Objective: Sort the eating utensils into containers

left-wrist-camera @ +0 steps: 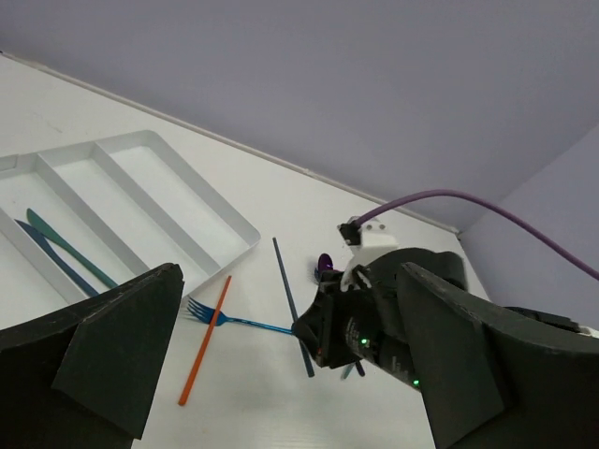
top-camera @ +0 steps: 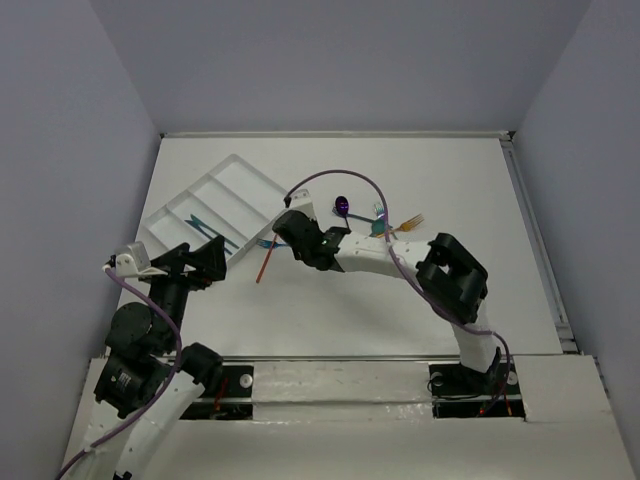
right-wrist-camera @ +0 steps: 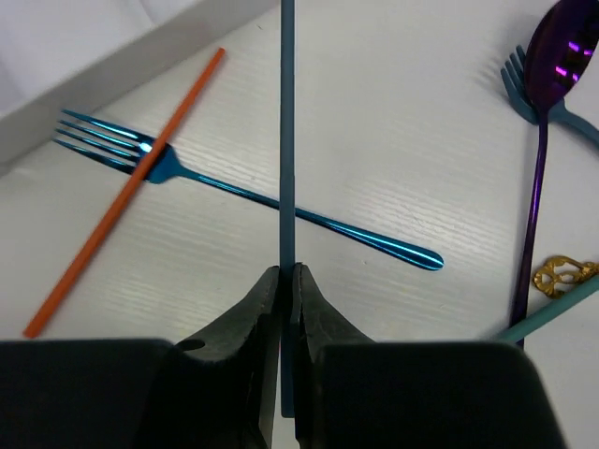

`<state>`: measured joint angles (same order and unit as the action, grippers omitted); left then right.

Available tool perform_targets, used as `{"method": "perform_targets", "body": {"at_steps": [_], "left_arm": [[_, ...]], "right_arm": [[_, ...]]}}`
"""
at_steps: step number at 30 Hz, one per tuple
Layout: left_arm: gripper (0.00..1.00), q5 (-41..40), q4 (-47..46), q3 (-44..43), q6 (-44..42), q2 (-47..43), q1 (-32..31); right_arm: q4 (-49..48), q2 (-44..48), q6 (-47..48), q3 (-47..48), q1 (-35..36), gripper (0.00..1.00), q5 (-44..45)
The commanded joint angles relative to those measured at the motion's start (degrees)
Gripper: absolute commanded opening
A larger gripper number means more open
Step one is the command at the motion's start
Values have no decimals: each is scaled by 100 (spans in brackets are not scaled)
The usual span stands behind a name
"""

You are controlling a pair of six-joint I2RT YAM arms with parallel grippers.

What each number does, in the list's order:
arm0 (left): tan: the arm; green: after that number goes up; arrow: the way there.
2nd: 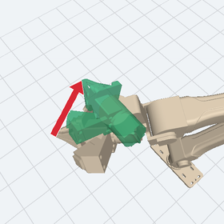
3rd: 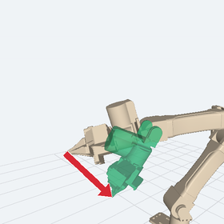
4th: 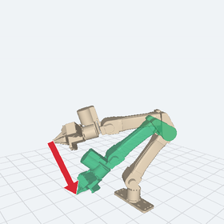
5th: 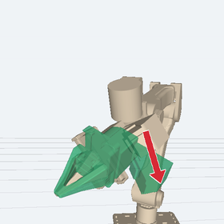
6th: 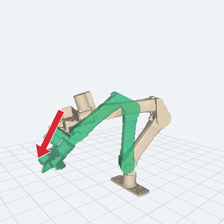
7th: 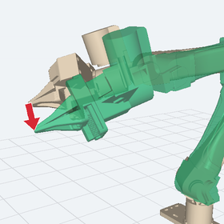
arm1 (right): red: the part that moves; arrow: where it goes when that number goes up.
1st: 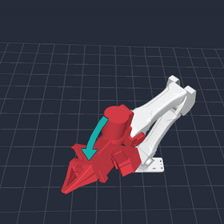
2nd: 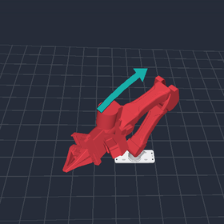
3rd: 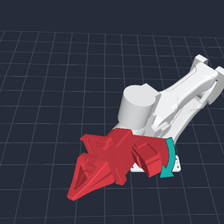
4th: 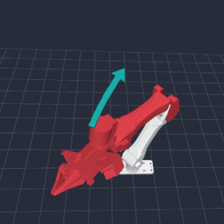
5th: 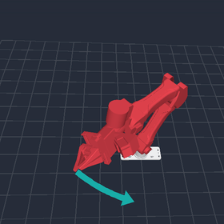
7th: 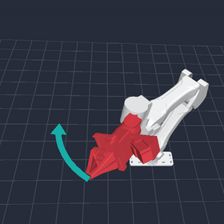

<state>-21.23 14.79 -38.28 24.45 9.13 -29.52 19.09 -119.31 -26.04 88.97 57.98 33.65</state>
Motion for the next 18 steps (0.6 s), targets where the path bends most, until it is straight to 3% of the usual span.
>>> {"method": "perform_targets", "body": {"at_steps": [1, 5, 10, 13, 18], "left_arm": [[99, -99, -204, -39, -11, -43, 7], [99, -495, 77, -162, 244, 19, 7], [99, -1163, 411, -285, 613, 28, 121], [99, -1479, 551, -381, 815, 45, 183], [99, -1700, 648, -408, 930, 133, 183]], "right_arm": [[-1818, 768, 511, -344, 74, 0, -917], [-2638, 532, 978, -74, 187, 0, -2211], [-2656, -645, 1075, 1645, 188, 0, -4151], [-2604, -1285, 803, 2621, 188, 0, -4786], [-2262, -2201, 513, 4029, 241, 0, -4947]]}}
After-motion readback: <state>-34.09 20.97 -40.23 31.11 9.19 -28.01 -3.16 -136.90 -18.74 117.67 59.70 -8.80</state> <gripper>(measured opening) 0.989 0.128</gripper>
